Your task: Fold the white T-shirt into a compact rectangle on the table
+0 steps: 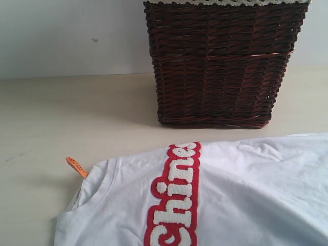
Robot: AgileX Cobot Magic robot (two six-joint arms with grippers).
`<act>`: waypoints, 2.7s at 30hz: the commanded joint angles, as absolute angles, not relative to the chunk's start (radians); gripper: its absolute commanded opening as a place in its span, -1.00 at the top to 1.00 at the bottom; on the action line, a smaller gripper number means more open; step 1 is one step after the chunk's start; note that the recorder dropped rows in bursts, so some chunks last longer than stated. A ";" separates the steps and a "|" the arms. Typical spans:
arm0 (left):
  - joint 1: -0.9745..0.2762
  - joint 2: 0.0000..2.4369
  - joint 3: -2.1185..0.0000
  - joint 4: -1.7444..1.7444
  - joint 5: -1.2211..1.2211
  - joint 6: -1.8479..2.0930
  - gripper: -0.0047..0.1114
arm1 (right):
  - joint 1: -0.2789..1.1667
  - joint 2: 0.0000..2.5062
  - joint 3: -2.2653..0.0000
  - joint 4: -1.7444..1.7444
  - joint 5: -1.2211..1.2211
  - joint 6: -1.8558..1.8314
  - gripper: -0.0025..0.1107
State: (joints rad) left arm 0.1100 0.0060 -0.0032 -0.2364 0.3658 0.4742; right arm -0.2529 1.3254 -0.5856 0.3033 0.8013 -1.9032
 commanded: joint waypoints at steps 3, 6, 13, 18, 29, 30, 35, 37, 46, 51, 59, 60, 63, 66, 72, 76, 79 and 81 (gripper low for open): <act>0.105 0.000 0.000 -0.239 0.364 0.471 0.92 | -0.256 1.559 -0.600 1.139 0.423 -1.943 0.91; 0.105 0.000 0.000 -0.239 0.364 0.471 0.92 | -0.256 1.658 -0.600 1.136 0.345 -1.944 0.96; 0.105 0.000 0.000 -0.239 0.364 0.471 0.92 | -0.256 1.824 -0.622 1.125 0.264 -2.021 0.96; 0.105 0.000 0.000 -0.239 0.364 0.471 0.92 | -0.256 1.926 -0.703 1.127 0.237 -2.021 0.96; 0.105 0.000 0.000 -0.239 0.364 0.471 0.92 | -0.256 1.899 -0.810 1.234 0.237 -2.010 0.95; 0.105 0.000 0.000 -0.239 0.364 0.471 0.92 | -0.256 1.871 -0.804 1.232 0.237 -2.010 0.94; 0.105 0.000 0.000 -0.239 0.364 0.471 0.92 | -0.256 1.629 -0.783 1.258 0.272 -2.010 0.66; 0.105 0.000 0.000 -0.239 0.364 0.471 0.92 | -0.256 1.518 -0.783 1.345 0.296 -1.984 0.58; 0.105 0.000 0.000 -0.239 0.364 0.471 0.92 | -0.256 0.931 -0.647 1.744 0.431 -1.648 0.51; 0.105 0.000 0.000 -0.239 0.364 0.471 0.92 | -0.256 0.668 -0.407 1.744 0.415 -1.922 0.49; 0.105 0.000 0.000 -0.239 0.364 0.471 0.92 | -0.256 0.299 -0.075 1.744 0.417 -2.014 0.43; 0.105 0.000 0.000 -0.239 0.364 0.471 0.92 | -0.256 0.263 -0.057 1.744 0.418 -2.014 0.43; 0.105 0.000 0.000 -0.239 0.364 0.471 0.92 | -0.256 0.185 -0.034 1.744 0.417 -2.012 0.43; 0.105 0.000 0.000 -0.239 0.364 0.471 0.92 | -0.256 0.141 -0.034 1.744 0.417 -2.012 0.43; 0.105 0.000 0.000 -0.239 0.364 0.471 0.92 | -0.135 0.119 0.000 1.725 0.119 -1.726 0.43; 0.105 0.000 0.000 -0.239 0.364 0.471 0.92 | -0.023 0.119 0.000 0.744 0.039 -0.692 0.43; 0.105 0.000 0.000 -0.239 0.364 0.471 0.92 | -0.017 0.118 0.000 0.511 0.203 -0.437 0.43; 0.105 0.000 0.000 -0.239 0.364 0.471 0.92 | -0.017 0.117 0.000 0.482 0.286 -0.444 0.43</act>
